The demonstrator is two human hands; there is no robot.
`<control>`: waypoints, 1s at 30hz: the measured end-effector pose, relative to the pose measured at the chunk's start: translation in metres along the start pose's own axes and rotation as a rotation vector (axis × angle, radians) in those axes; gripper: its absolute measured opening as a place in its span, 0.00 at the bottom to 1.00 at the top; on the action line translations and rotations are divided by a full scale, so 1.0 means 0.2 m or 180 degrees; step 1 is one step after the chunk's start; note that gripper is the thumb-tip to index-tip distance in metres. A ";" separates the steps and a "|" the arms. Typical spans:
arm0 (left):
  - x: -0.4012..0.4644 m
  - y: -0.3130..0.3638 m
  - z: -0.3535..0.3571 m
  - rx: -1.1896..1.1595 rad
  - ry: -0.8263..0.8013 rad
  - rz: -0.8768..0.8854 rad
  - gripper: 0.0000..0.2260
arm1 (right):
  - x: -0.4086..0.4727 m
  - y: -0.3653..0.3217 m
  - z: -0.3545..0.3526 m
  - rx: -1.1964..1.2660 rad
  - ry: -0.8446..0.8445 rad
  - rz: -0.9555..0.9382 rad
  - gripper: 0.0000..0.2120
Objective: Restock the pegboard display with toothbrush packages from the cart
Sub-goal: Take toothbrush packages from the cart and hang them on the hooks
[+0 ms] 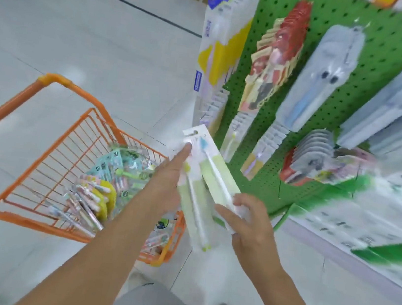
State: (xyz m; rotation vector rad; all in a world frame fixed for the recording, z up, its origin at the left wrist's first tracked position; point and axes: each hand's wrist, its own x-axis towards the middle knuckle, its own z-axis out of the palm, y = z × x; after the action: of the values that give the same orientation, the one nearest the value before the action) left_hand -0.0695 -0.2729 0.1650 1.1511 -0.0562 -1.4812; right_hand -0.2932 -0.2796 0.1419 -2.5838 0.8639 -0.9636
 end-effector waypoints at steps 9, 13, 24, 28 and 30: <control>-0.12 -0.33 0.59 0.0800 0.0358 0.0340 0.10 | -0.34 0.18 -0.41 0.1382 -0.0206 0.0423 0.14; -0.12 -0.43 0.66 0.1177 0.0538 0.0660 0.13 | -0.29 0.21 -0.46 0.2196 0.0687 0.1928 0.08; -0.12 -0.37 0.61 0.1875 -0.0095 0.0709 0.09 | 0.08 0.40 -0.42 0.3413 -0.0061 0.2875 0.06; -0.03 -0.31 0.49 0.2167 -0.0185 0.0698 0.07 | 0.09 0.37 -0.31 0.3475 -0.0156 0.3081 0.06; 0.02 -0.26 0.42 0.2268 -0.0151 0.0688 0.07 | 0.13 0.35 -0.24 0.3400 -0.0095 0.3126 0.06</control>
State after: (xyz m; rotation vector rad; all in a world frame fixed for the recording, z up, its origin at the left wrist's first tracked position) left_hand -0.1617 -0.3070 0.1745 1.6088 -0.7683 -1.3221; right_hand -0.3397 -0.3527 0.1620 -1.0634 1.0259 -0.7271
